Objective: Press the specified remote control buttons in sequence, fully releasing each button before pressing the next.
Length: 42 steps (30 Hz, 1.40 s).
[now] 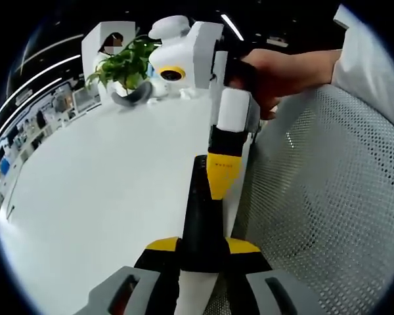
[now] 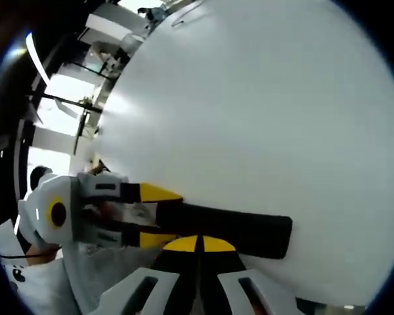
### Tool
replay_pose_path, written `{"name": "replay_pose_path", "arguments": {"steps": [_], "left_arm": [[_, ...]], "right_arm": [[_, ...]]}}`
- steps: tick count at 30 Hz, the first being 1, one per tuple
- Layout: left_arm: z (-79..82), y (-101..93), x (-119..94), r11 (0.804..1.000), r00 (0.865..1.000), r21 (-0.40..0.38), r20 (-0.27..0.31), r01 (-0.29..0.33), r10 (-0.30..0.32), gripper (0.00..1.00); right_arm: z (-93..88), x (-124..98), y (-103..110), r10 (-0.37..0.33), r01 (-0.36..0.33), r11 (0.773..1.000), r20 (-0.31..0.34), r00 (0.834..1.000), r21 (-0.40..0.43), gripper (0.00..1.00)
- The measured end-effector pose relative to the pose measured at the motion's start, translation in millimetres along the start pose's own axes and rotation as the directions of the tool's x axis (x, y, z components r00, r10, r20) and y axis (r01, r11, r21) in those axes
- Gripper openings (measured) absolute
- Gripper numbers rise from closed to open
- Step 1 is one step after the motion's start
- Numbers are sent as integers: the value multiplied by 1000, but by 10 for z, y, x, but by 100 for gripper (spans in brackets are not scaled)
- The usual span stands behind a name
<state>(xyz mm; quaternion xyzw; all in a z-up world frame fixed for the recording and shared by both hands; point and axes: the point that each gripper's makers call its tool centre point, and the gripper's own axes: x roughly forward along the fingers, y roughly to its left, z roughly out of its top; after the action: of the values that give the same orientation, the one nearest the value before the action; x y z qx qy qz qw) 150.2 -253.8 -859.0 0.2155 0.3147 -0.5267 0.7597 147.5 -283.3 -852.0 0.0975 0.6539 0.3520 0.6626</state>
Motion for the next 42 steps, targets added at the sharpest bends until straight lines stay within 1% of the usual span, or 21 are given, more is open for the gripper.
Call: {"name": "replay_pose_path", "arguments": {"steps": [4,8,12,15,16,22,25,26,30,35,37,39,40,42], "left_arm": [[1,-3,0,1000,1000,0,1,1,-1,25],[3,-4,4,1000,1000,2,3,1,-1,25],[4,-4,4,1000,1000,4,4,2,-2,24],[4,-6,6,1000,1000,5,4,2,-2,24],[6,-7,5,1000,1000,7,4,3,-3,24],[8,-12,7,1000,1000,16,3,3,-3,24],[9,-16,6,1000,1000,20,2,4,-4,24],[9,-16,6,1000,1000,20,2,4,-4,24],[5,-13,7,1000,1000,21,2,4,-4,24],[5,-15,8,1000,1000,27,2,-1,1,24],[7,-17,6,1000,1000,24,2,-1,1,24],[6,-15,5,1000,1000,21,2,-1,1,24],[6,-14,4,1000,1000,20,2,-1,1,24],[7,-15,2,1000,1000,17,2,0,0,24]], "right_arm": [[-1,-16,-21,-20,20,1000,3,1000,-20,0],[19,-28,-51,-12,12,1000,12,1000,5,0],[16,-26,-47,-12,12,1000,14,1000,11,0],[24,-45,-79,7,-8,998,17,1000,61,0],[25,-51,-91,6,-8,998,19,1000,67,0],[17,-46,-87,-3,2,998,23,1000,66,0],[21,-43,-109,25,-29,991,29,999,133,0],[21,-44,-112,31,-35,989,27,999,142,0],[20,-41,-98,38,-41,990,23,999,135,0],[20,-55,-88,56,-59,985,24,998,163,0],[25,-62,-75,50,-53,988,21,999,148,0],[40,-71,-67,31,-33,993,27,999,111,0],[82,-74,-68,22,-26,996,53,998,86,0],[133,-100,-20,40,-46,997,86,996,68,0]]}}
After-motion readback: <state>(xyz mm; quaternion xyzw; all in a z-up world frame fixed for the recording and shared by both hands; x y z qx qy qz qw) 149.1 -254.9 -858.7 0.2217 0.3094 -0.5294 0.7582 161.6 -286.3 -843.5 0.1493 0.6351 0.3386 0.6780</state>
